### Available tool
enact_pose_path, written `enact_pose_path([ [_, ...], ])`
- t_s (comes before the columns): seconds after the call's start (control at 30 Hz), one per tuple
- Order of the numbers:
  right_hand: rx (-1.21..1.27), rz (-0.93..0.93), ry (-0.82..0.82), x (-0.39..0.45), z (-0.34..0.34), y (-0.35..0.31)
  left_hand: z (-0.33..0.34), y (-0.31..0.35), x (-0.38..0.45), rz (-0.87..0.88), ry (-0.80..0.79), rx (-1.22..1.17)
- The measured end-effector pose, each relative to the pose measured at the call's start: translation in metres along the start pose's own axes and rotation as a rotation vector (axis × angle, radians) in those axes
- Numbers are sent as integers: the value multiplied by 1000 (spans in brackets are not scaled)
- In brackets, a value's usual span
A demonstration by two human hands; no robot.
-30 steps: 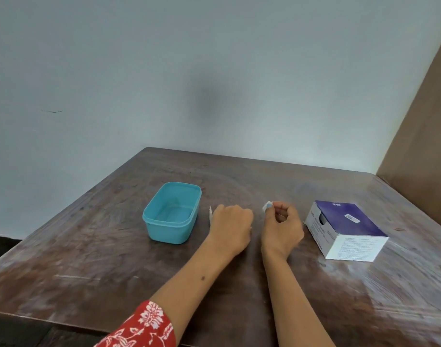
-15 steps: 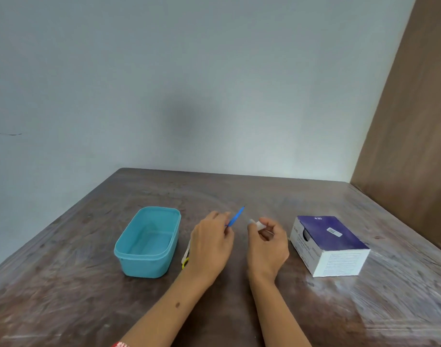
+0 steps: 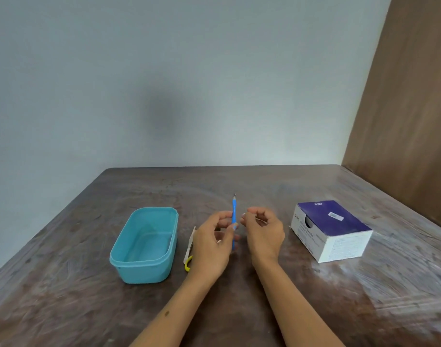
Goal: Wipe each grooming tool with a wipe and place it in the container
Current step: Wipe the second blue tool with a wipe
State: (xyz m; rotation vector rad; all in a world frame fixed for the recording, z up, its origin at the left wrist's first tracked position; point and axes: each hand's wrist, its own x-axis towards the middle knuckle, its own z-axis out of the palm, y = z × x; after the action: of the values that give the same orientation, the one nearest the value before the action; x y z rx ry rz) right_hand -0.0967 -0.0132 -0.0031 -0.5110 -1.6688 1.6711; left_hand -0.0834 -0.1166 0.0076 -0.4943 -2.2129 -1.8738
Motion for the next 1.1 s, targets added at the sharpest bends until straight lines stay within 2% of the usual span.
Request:
enact_pose_path([
  [0.2,31,-13,-115,-4,3,-1,0,1,3,-78,51,-90],
  [0.53,33,-125,-58,-14,-4,-23,-2,3,0,-105,-24,-150],
  [0.9,69,-273,-209,-28,-4,-29,-7,3,3,-159,-6,-253],
  [1.1,70,-200,-228,-24,-2,-25,-7,-3,3,-146,11,-207],
])
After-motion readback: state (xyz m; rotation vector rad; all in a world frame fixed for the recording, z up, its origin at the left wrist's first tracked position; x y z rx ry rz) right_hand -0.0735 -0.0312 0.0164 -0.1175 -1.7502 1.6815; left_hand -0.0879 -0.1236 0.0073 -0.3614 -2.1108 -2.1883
